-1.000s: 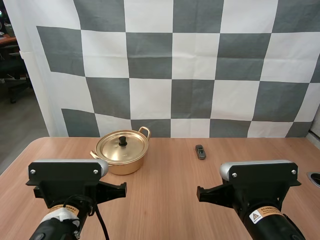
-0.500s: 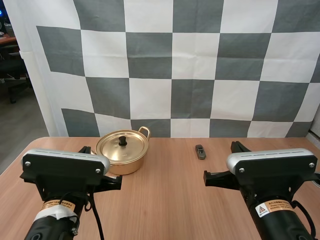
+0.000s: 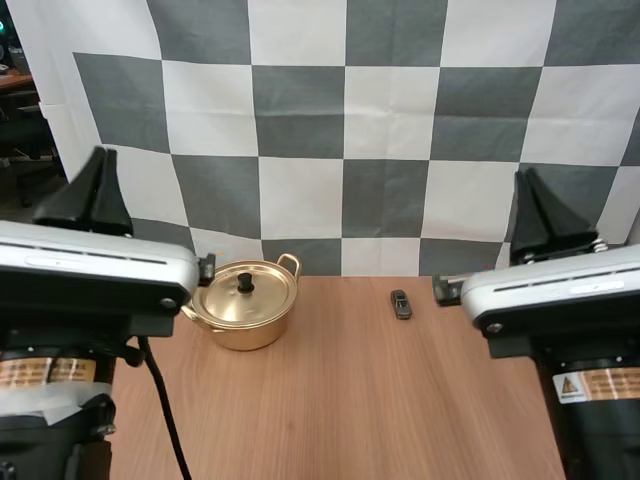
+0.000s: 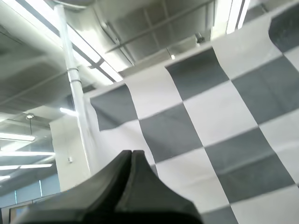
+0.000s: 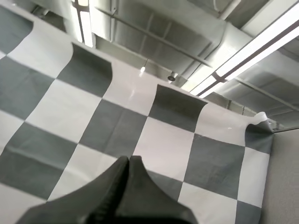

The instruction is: Open the pot, put the car inside, and close it

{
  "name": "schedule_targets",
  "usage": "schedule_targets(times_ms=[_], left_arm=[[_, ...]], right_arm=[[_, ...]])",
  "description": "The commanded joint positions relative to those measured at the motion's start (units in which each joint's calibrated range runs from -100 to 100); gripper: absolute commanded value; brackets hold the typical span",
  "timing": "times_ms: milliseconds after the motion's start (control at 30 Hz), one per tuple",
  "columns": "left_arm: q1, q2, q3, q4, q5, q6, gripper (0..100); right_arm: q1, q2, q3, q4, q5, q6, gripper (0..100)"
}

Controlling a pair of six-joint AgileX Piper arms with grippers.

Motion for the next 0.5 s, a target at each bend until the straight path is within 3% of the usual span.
schedule_targets(times_ms=[0, 233, 333, 467], left_arm=[[-0.01, 9.11, -24.13, 0.0, 37.03, -9.95, 0], [-0.01, 33.84, -61.56, -3.02, 84.54, -10.71, 0], [-0.01, 43.66, -73.73, -4.15, 102.53, -10.71, 0], [-0.01, 53.33, -83.78, -5.78, 116.98, -9.96, 0]], right_arm=[[-0.05, 9.17, -24.77, 9.83, 37.24, 0.01, 0], [-0.05, 32.63, -62.64, 9.83, 85.51, 3.36, 0], [-0.05, 41.25, -72.89, 9.72, 102.8, 4.88, 0], [-0.05, 50.16, -78.47, 7.75, 116.45, 4.88, 0]])
